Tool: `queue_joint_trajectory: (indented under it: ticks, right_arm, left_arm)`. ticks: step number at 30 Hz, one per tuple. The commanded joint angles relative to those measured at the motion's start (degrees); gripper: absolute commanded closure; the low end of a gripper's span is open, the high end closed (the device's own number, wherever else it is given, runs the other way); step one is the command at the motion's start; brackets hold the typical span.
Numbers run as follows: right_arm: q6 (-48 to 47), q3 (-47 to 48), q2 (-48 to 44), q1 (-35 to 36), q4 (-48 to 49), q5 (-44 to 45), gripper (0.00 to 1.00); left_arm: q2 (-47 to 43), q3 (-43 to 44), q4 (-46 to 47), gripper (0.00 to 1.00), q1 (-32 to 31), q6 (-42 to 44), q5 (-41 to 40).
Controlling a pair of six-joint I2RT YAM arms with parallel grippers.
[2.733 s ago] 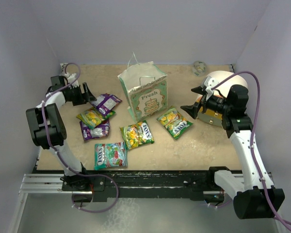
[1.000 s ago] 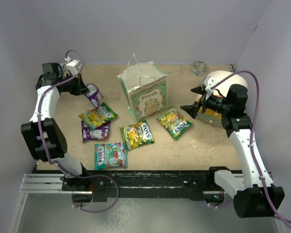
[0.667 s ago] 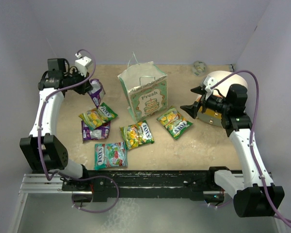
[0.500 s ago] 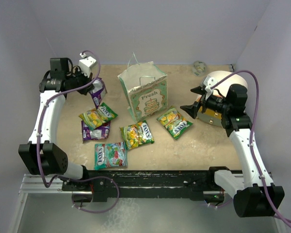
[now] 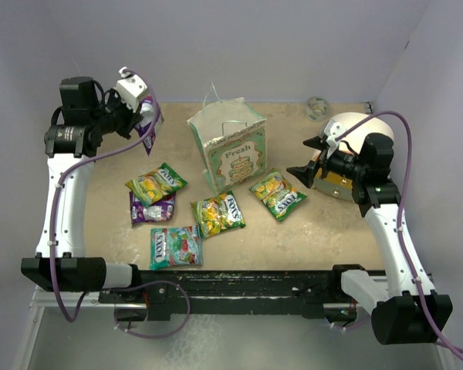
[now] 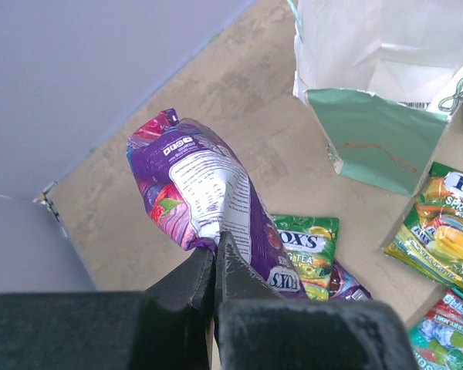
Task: Place the snacks into the paper bag
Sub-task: Pick up the snack from the center of the board, then place the snack in the paper bag.
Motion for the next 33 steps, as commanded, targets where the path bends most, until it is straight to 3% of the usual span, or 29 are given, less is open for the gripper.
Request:
queue_joint_trajectory:
  ticks: [1, 14, 33]
  right_arm:
    - [1.1, 0.3, -0.3, -0.3, 2.4, -2.0, 0.00]
    - [1.7, 0.5, -0.2, -0.3, 2.3, -2.2, 0.00]
    - [1.3, 0.2, -0.6, -0.3, 2.5, -1.5, 0.00]
  left_arm:
    - [-2.3, 4.6, 2.7, 1.00, -1.4, 2.2, 1.4]
    - [-3.0, 8.4, 4.4, 1.00, -7.8, 6.1, 1.6]
    - [4.4, 15.4, 6.0, 1.00, -19.4, 16.0, -1.9]
